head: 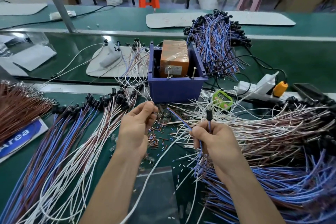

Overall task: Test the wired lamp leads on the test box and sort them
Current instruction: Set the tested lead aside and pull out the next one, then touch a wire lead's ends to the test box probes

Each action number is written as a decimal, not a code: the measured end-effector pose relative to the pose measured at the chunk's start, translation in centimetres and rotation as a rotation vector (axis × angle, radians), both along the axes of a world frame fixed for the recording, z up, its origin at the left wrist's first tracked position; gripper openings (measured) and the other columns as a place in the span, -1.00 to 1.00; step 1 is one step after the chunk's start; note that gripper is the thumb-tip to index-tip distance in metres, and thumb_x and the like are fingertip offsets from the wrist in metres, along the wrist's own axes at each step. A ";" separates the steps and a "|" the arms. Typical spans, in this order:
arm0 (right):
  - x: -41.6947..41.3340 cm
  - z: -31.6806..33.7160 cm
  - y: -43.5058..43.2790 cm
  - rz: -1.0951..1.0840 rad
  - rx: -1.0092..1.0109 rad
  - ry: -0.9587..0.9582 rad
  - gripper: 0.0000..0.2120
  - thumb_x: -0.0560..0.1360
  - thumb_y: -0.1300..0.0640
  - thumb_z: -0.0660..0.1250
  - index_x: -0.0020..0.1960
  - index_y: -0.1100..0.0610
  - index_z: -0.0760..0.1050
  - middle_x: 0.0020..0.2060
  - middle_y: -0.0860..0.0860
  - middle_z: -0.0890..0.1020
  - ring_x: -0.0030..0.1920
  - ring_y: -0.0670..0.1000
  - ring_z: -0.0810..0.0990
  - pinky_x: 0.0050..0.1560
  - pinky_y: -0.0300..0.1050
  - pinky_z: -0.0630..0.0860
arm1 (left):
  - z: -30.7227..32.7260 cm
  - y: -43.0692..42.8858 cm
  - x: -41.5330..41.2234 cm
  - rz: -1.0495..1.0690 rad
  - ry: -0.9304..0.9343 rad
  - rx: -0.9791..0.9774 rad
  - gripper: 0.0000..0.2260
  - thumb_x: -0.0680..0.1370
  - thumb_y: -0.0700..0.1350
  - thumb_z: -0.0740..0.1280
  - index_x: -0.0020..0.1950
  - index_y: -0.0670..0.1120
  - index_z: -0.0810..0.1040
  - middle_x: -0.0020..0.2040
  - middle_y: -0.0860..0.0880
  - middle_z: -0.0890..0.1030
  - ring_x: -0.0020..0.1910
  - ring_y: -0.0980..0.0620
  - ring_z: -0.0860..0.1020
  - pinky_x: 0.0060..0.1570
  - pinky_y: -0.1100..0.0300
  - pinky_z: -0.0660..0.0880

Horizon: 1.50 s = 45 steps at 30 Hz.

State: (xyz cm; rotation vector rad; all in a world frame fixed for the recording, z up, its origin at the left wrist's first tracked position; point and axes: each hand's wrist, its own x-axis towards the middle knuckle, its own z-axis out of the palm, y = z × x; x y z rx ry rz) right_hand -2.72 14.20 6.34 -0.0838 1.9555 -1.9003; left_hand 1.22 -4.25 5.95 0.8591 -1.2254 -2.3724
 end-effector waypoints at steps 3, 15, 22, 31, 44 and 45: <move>0.0 0.0 -0.1 -0.018 0.006 -0.013 -0.68 0.54 0.29 0.40 -0.36 0.07 0.63 -0.48 0.09 0.57 -0.46 -0.07 0.44 -0.37 -0.28 0.36 | -0.1 0.3 0.2 -0.136 -0.004 -0.175 -0.80 0.30 -0.04 0.52 -0.14 -0.09 0.76 -0.18 -0.07 0.73 -0.32 0.15 0.58 -0.28 0.36 0.51; 0.3 0.0 -0.6 -0.096 -0.035 0.023 -0.63 0.56 0.32 0.38 -0.38 0.07 0.60 -0.51 0.05 0.53 -0.35 0.01 0.50 -0.15 -0.12 0.49 | -0.7 1.0 -0.2 0.073 -0.021 0.019 -0.94 0.56 -0.23 0.43 -0.02 -0.09 0.68 -0.18 0.00 0.73 -0.26 0.15 0.60 -0.18 0.33 0.53; 0.2 -0.3 -1.3 -0.131 -0.047 -0.002 -0.73 0.57 0.29 0.38 -0.30 0.14 0.58 -0.50 0.03 0.56 -0.50 -0.08 0.41 -0.48 -0.33 0.32 | -0.1 2.9 0.4 -0.308 0.002 -0.342 -0.81 0.30 -0.02 0.55 -0.12 -0.02 0.78 -0.19 0.04 0.75 -0.29 0.25 0.62 -0.26 0.46 0.47; -0.2 -0.5 -1.9 -0.297 -0.113 -0.014 -0.73 0.57 0.28 0.37 -0.30 0.13 0.58 -0.46 0.10 0.61 -0.58 -0.20 0.37 -0.31 -0.24 0.30 | 0.6 2.8 -1.1 -0.011 -0.077 -0.229 -0.82 0.55 -0.26 0.46 -0.25 -0.11 0.72 -0.32 -0.01 0.68 -0.35 0.09 0.56 -0.29 0.31 0.52; -2.7 -0.6 -3.2 -0.575 -0.227 -0.076 -0.80 0.59 0.19 0.41 -0.22 0.14 0.60 -0.44 0.05 0.62 -0.54 -0.05 0.26 -0.53 -0.20 0.31 | 2.4 1.2 -4.9 0.043 -0.172 -0.448 -0.66 0.58 -0.16 0.41 -0.42 -0.03 0.66 -0.47 0.00 0.60 -0.55 0.08 0.42 -0.49 0.28 0.40; -2.8 -0.6 -3.2 -0.572 -0.225 -0.073 -0.81 0.59 0.19 0.41 -0.21 0.15 0.60 -0.44 0.05 0.63 -0.53 -0.05 0.26 -0.50 -0.19 0.32 | 2.3 1.2 -5.0 0.044 -0.176 -0.457 -0.66 0.57 -0.15 0.41 -0.42 0.00 0.67 -0.47 0.00 0.60 -0.55 0.08 0.41 -0.49 0.27 0.40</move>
